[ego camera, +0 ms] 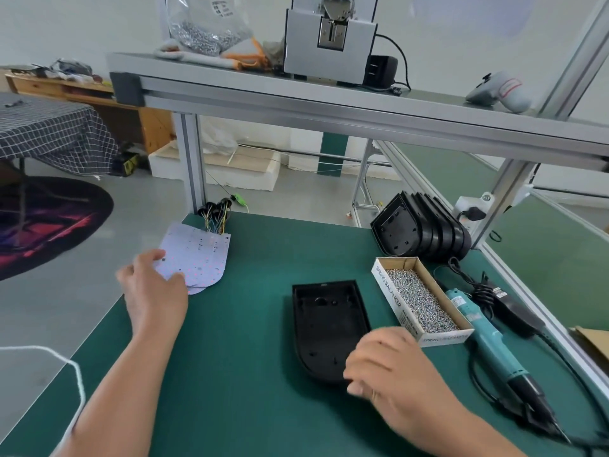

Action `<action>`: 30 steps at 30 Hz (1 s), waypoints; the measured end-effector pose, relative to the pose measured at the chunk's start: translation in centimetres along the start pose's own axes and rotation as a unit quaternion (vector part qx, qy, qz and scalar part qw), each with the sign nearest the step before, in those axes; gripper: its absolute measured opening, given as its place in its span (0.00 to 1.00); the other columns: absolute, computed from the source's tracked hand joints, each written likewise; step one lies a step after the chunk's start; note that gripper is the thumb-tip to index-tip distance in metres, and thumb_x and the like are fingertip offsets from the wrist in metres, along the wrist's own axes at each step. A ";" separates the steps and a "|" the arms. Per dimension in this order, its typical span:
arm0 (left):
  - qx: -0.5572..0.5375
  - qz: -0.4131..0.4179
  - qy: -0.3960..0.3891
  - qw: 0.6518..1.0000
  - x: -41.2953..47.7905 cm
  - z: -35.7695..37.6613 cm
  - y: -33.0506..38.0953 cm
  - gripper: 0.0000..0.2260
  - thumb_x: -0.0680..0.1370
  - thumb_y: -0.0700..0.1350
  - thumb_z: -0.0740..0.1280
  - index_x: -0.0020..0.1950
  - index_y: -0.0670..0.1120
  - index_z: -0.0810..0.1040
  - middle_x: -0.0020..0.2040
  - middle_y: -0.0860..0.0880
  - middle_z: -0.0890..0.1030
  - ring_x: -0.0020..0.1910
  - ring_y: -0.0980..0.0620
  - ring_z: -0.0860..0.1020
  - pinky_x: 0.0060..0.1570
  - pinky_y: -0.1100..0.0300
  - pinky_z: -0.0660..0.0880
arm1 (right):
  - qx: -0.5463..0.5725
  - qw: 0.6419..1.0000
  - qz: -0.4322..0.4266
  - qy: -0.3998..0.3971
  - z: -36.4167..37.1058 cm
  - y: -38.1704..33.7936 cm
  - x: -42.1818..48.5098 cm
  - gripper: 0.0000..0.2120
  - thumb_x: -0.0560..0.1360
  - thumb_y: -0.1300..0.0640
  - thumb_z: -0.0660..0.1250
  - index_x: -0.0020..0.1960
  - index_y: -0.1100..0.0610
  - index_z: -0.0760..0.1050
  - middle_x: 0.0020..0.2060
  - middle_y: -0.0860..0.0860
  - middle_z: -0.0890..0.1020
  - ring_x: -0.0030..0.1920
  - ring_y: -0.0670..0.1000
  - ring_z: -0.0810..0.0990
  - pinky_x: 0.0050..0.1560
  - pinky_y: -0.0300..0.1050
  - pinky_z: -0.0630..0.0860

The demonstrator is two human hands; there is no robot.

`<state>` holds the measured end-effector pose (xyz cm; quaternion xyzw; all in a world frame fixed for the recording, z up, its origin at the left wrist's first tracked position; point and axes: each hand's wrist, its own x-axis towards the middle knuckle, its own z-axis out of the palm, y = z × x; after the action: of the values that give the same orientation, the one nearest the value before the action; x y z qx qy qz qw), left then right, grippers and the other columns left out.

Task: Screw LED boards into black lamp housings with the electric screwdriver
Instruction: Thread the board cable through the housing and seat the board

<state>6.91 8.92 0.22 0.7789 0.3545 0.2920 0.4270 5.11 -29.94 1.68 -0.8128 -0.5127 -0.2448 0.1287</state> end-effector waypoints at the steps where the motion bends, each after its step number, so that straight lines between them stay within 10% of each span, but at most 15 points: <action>1: -0.034 0.002 0.005 0.999 0.0 -0.1 -0.1 0.22 0.79 0.38 0.67 0.72 0.52 0.72 0.70 0.45 0.70 0.53 0.39 0.78 0.57 0.45 0.74 | -0.001 1.000 -0.014 0.000 -0.1 -0.5 -0.1 0.09 0.82 0.49 0.69 0.47 0.50 0.85 0.47 0.40 0.83 0.49 0.51 0.82 0.54 0.50 0.72; 4: -0.125 -0.008 -0.009 0.992 0.4 -0.5 0.0 0.27 0.78 0.37 0.65 0.73 0.61 0.72 0.55 0.54 0.79 0.46 0.47 0.77 0.45 0.53 0.73 | 0.027 0.998 -0.045 -0.023 -0.6 -1.4 -0.1 0.10 0.83 0.46 0.69 0.46 0.48 0.85 0.45 0.40 0.82 0.44 0.49 0.79 0.50 0.51 0.75; 9: -0.275 -0.011 -0.084 0.958 0.9 -1.6 -0.2 0.21 0.71 0.34 0.63 0.44 0.61 0.82 0.38 0.55 0.79 0.36 0.47 0.68 0.36 0.56 0.64 | 0.131 0.990 -0.013 -0.042 -0.6 -1.1 -0.1 0.09 0.82 0.45 0.71 0.50 0.50 0.83 0.49 0.40 0.81 0.49 0.47 0.78 0.54 0.52 0.74; 14: -0.455 -0.103 -0.172 0.867 0.6 -2.2 -0.4 0.16 0.76 0.29 0.65 0.54 0.44 0.87 0.53 0.44 0.88 0.41 0.48 0.85 0.37 0.59 0.82 | 0.229 0.966 0.110 0.039 0.4 0.7 0.3 0.10 0.84 0.48 0.69 0.57 0.53 0.83 0.56 0.42 0.82 0.57 0.51 0.81 0.55 0.49 0.78; 23: -0.343 -0.029 -0.436 0.832 -2.8 -2.2 1.4 0.28 0.67 0.34 0.63 0.67 0.45 0.75 0.54 0.41 0.85 0.44 0.45 0.83 0.35 0.55 0.80 | 0.216 0.948 0.228 0.045 1.2 1.9 4.0 0.08 0.81 0.46 0.66 0.59 0.42 0.80 0.55 0.40 0.83 0.57 0.49 0.82 0.56 0.38 0.75; 30: -0.256 -0.004 -0.595 0.762 -4.1 -3.2 1.8 0.20 0.68 0.40 0.72 0.61 0.48 0.82 0.54 0.43 0.84 0.47 0.45 0.80 0.42 0.57 0.76 | 0.282 0.911 0.297 0.056 3.3 5.4 10.5 0.32 0.81 0.62 0.71 0.81 0.50 0.64 0.69 0.43 0.76 0.62 0.47 0.78 0.64 0.48 0.76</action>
<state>2.65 6.40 2.63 0.6563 -0.0555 -0.1516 0.7370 14.49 -22.73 4.68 -0.8425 -0.2869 -0.0857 0.4478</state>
